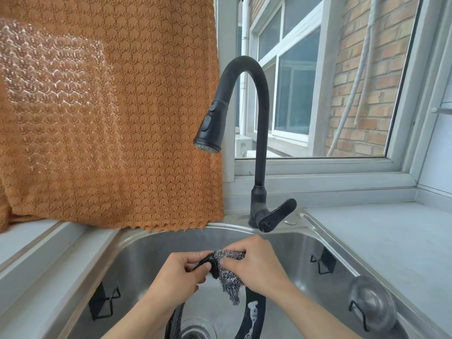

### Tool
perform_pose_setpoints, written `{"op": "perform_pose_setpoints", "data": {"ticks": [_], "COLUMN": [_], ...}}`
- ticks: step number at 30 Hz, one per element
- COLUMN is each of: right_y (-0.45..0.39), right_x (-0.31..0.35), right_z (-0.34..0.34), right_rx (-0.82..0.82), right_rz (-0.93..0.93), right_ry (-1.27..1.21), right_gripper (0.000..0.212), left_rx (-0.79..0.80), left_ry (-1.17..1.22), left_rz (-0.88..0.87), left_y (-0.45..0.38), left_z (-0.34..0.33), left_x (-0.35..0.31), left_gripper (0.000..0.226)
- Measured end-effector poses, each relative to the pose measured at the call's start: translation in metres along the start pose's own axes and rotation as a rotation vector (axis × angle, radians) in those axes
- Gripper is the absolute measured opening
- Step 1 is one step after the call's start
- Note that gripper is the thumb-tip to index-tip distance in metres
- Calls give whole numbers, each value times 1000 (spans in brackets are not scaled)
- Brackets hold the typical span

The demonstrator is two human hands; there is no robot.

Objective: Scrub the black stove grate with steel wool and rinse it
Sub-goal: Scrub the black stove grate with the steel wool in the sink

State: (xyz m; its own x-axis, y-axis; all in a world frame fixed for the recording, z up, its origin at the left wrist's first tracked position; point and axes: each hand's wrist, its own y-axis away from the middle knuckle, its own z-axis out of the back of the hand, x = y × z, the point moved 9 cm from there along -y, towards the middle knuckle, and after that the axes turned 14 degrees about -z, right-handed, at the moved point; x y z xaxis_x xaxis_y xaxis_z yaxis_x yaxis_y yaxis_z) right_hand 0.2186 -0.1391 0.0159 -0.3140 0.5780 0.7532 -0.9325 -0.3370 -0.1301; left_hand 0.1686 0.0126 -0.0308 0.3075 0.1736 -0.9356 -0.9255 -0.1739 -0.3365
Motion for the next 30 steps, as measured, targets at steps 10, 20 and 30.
{"op": "perform_pose_setpoints", "data": {"ticks": [10, 20, 30], "right_y": [5, 4, -8], "right_x": [-3, 1, -36], "right_z": [-18, -1, 13], "right_rx": [41, -114, -167], "right_rz": [5, -26, -274], "right_ry": [139, 123, 221], "right_gripper": [10, 26, 28], "left_rx": [3, 1, -2], "left_ry": [-32, -47, -72], "left_rz": [12, 9, 38], "left_y": [1, 4, 8], "left_z": [-1, -2, -6], "left_x": [-1, -8, -14], "left_gripper": [47, 46, 54]}}
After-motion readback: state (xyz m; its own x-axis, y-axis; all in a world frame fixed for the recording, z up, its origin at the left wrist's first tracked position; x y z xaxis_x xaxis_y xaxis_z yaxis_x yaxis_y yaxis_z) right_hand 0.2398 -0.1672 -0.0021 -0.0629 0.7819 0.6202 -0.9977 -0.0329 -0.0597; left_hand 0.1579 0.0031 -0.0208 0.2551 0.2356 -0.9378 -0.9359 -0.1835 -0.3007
